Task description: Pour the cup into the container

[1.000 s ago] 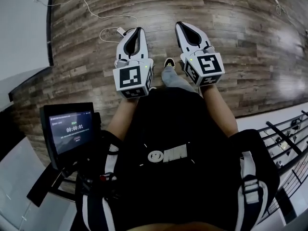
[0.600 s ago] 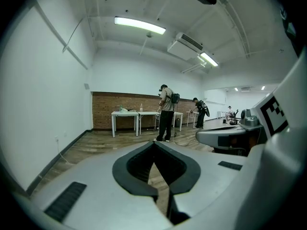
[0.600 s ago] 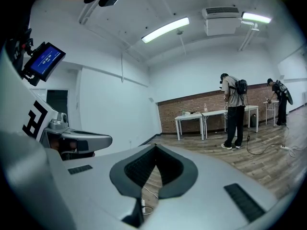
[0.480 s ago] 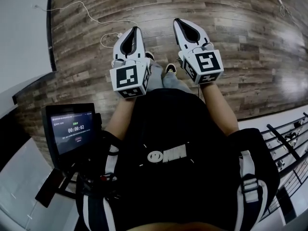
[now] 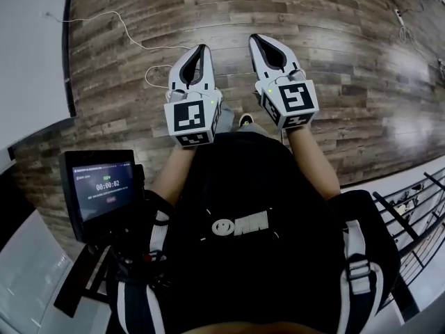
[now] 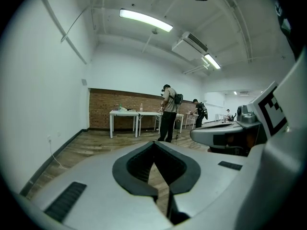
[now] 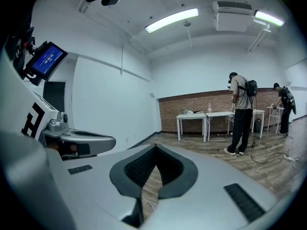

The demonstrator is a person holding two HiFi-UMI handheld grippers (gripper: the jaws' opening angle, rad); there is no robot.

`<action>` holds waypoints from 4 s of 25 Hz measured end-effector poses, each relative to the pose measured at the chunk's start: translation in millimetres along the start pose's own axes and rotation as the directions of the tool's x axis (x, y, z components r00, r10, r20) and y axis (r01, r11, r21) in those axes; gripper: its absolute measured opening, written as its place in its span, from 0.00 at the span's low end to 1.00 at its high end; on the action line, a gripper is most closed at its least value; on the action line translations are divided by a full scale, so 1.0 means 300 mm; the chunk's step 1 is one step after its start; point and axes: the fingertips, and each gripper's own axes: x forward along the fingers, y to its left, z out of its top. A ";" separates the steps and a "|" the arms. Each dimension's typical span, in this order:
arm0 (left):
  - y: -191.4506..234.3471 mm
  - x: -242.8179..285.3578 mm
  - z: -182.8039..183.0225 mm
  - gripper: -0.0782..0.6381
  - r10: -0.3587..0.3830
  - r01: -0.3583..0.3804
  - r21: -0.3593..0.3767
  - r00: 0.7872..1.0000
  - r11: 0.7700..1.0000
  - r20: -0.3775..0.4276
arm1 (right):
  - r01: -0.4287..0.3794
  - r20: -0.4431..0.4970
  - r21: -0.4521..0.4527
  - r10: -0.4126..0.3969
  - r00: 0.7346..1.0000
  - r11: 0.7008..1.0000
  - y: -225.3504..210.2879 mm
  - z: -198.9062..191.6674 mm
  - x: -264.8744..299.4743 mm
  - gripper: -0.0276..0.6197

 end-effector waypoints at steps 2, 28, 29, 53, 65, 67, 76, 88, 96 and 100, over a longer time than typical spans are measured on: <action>0.062 0.035 0.017 0.10 0.004 -0.004 -0.001 1.000 1.000 0.000 | -0.001 0.001 -0.012 0.001 1.000 1.000 0.011 0.032 0.066 0.03; 0.225 0.817 0.288 0.10 0.047 -0.046 0.027 0.998 0.999 -0.045 | -0.049 0.023 0.022 0.048 0.999 0.999 -0.530 0.231 0.653 0.03; 0.238 0.828 0.289 0.10 0.049 -0.048 0.018 0.998 0.999 -0.047 | -0.052 0.023 0.020 0.052 0.998 0.998 -0.533 0.235 0.668 0.03; 0.802 1.299 0.455 0.10 0.029 -0.028 0.021 1.000 0.999 -0.004 | -0.060 -0.006 -0.002 0.060 0.998 0.998 -0.528 0.460 1.405 0.03; 0.965 1.711 0.599 0.10 0.091 -0.092 -0.012 0.995 0.996 -0.037 | -0.127 -0.008 0.030 0.128 0.992 0.991 -0.793 0.526 1.771 0.03; 0.989 1.786 0.636 0.10 0.114 -0.115 -0.010 0.993 0.993 -0.042 | -0.130 -0.007 0.043 0.130 0.991 0.991 -0.855 0.551 1.825 0.03; 1.116 1.999 0.711 0.10 0.109 -0.108 0.025 0.992 0.994 -0.057 | -0.113 0.004 0.067 0.113 0.994 0.991 -0.972 0.628 2.062 0.03; 1.350 2.185 0.798 0.10 0.036 -0.036 -0.011 0.999 0.999 0.007 | -0.111 0.012 0.024 0.111 0.994 0.994 -0.927 0.743 2.373 0.03; 1.629 2.293 0.822 0.10 0.040 -0.041 -0.062 0.999 0.997 -0.012 | -0.121 -0.051 -0.024 0.120 0.992 0.992 -0.849 0.821 2.659 0.03; 1.656 2.360 0.840 0.10 0.030 -0.031 -0.060 0.999 0.998 -0.020 | -0.117 -0.055 -0.027 0.116 0.992 0.993 -0.893 0.845 2.726 0.03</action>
